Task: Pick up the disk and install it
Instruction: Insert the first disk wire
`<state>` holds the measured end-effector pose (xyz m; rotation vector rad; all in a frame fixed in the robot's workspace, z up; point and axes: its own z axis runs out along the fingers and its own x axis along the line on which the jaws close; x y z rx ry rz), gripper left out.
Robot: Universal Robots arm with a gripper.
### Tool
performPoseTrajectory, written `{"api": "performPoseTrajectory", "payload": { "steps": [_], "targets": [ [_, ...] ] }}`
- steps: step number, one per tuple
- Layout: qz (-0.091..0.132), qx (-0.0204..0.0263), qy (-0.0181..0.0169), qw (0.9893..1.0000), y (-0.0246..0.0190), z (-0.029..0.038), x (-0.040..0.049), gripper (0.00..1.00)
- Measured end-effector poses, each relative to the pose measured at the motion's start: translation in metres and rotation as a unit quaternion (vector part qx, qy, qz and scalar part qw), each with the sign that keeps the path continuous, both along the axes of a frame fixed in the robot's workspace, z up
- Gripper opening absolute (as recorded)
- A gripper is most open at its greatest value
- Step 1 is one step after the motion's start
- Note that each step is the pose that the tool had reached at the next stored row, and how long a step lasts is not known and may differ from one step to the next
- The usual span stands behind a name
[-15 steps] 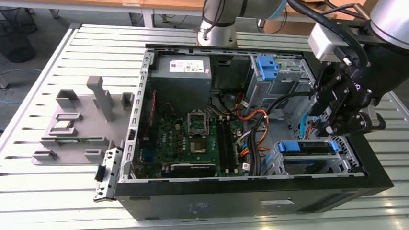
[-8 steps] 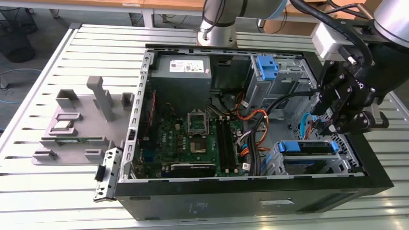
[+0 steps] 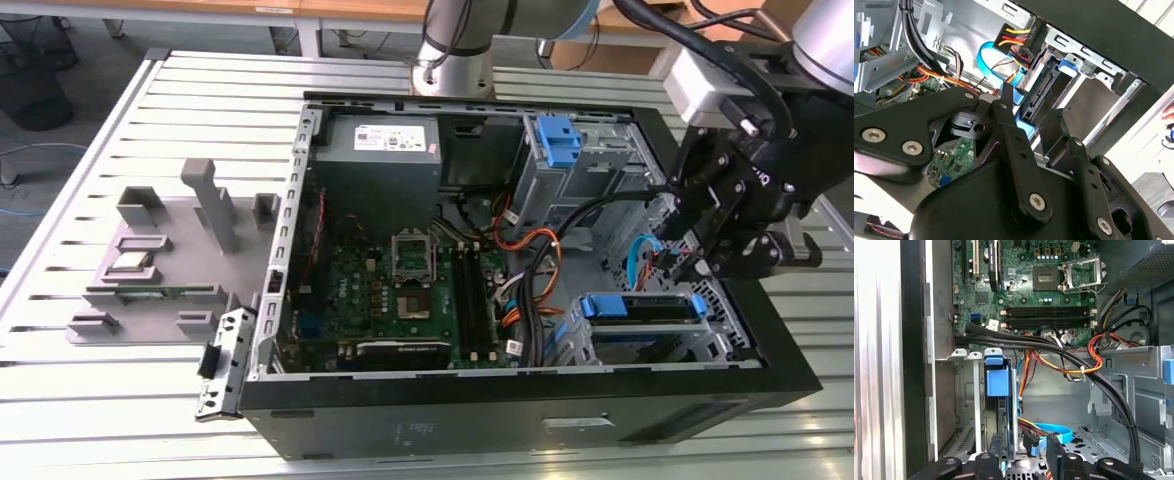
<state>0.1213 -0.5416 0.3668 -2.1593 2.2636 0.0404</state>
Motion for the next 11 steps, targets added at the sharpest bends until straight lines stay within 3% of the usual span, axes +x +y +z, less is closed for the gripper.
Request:
{"api": "performPoseTrajectory", "payload": {
  "steps": [4,11],
  "targets": [
    [0.0,0.0,0.0,1.0,0.0002,-0.0054,0.0003,0.48],
    [0.0,-0.0002,0.0,1.0,0.0002,-0.0081,0.0004,0.48]
  ]
}}
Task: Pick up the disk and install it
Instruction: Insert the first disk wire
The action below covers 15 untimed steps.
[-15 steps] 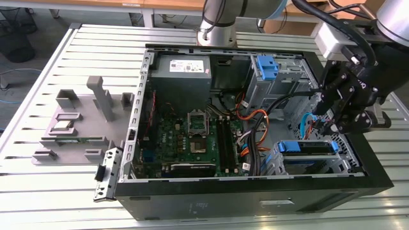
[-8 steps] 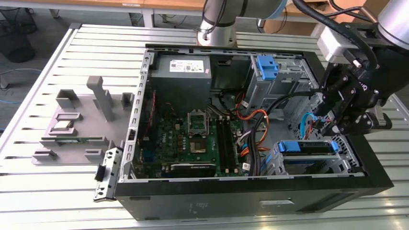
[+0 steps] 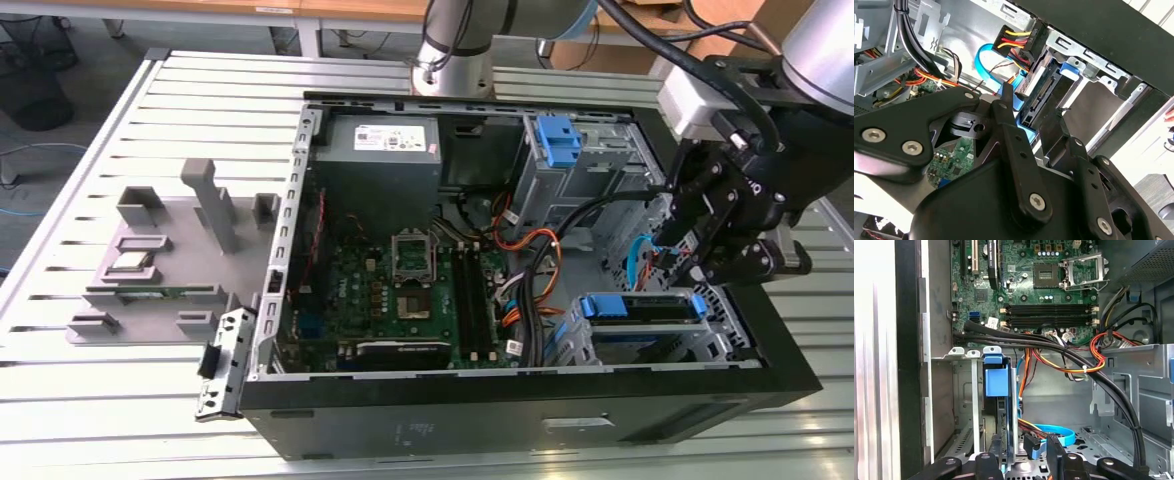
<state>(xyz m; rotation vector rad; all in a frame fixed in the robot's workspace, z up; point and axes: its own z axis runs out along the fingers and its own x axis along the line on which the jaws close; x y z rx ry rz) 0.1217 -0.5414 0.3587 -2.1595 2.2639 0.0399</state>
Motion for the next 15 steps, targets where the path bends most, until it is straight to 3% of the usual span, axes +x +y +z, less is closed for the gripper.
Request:
{"api": "performPoseTrajectory", "payload": {
  "steps": [15],
  "targets": [
    [0.0,0.0,0.0,1.0,-0.0006,-0.0001,0.0,0.48]
  ]
}}
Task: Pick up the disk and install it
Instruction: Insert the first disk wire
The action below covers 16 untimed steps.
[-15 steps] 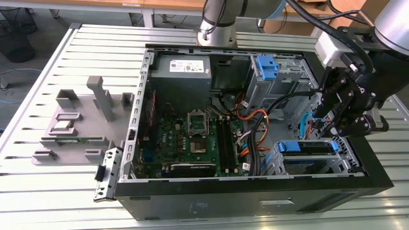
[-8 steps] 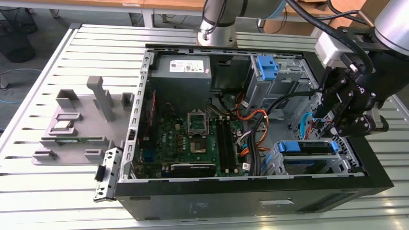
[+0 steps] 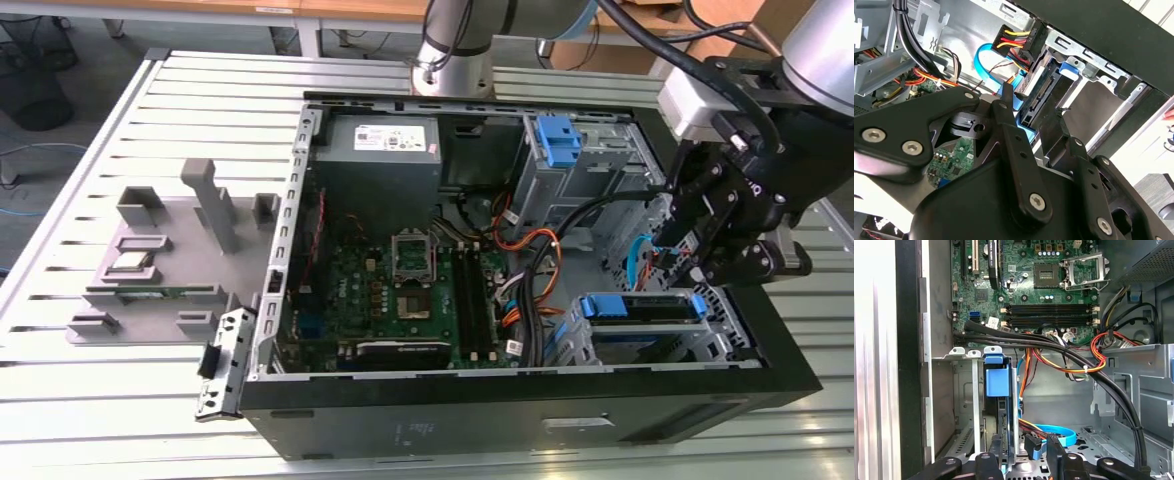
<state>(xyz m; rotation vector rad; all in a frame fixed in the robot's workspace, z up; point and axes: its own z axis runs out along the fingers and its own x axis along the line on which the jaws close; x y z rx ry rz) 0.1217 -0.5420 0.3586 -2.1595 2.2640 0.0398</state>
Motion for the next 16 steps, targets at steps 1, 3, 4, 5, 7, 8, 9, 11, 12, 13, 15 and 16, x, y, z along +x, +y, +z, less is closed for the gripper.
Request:
{"api": "performPoseTrajectory", "payload": {
  "steps": [1,3,4,5,7,8,9,11,12,13,15,16],
  "targets": [
    [0.0,0.0,0.0,1.0,0.0,0.0,0.0,0.48],
    [0.0,0.0,0.0,1.0,0.0,0.0,0.0,0.48],
    [0.0,0.0,0.0,1.0,0.0,0.0,0.0,0.48],
    [0.0,0.0,0.0,1.0,0.0,0.0,0.0,0.48],
    [0.0,0.0,0.0,1.0,0.0,0.0,0.0,0.47],
    [0.0,0.0,0.0,1.0,0.0,0.0,0.0,0.41],
    [0.0,0.0,0.0,1.0,0.0,0.0,0.0,0.41],
    [0.0,0.0,0.0,1.0,0.0,0.0,0.0,0.34],
    [0.0,-0.0001,0.0,1.0,0.0,0.0,0.0,0.34],
    [0.0,0.0,0.0,1.0,0.0,0.0,0.0,0.34],
    [0.0,0.0,0.0,1.0,0.0,0.0,0.0,0.33],
    [0.0,0.0,0.0,1.0,0.0,0.0,0.0,0.26]
  ]
}}
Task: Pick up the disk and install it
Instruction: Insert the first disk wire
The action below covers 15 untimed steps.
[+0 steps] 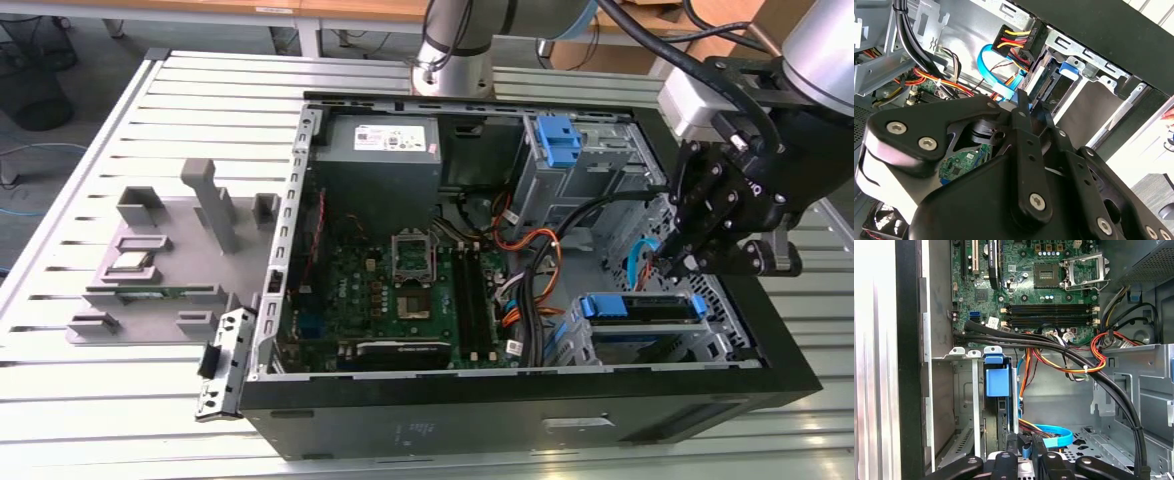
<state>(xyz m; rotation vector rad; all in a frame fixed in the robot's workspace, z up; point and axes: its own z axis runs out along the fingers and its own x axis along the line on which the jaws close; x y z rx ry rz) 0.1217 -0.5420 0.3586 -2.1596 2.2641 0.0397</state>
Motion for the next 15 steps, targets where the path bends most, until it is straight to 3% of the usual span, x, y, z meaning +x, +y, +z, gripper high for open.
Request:
{"api": "performPoseTrajectory", "payload": {
  "steps": [15],
  "targets": [
    [0.0,-0.0019,0.0,1.0,0.0,-0.0013,0.0,0.26]
  ]
}}
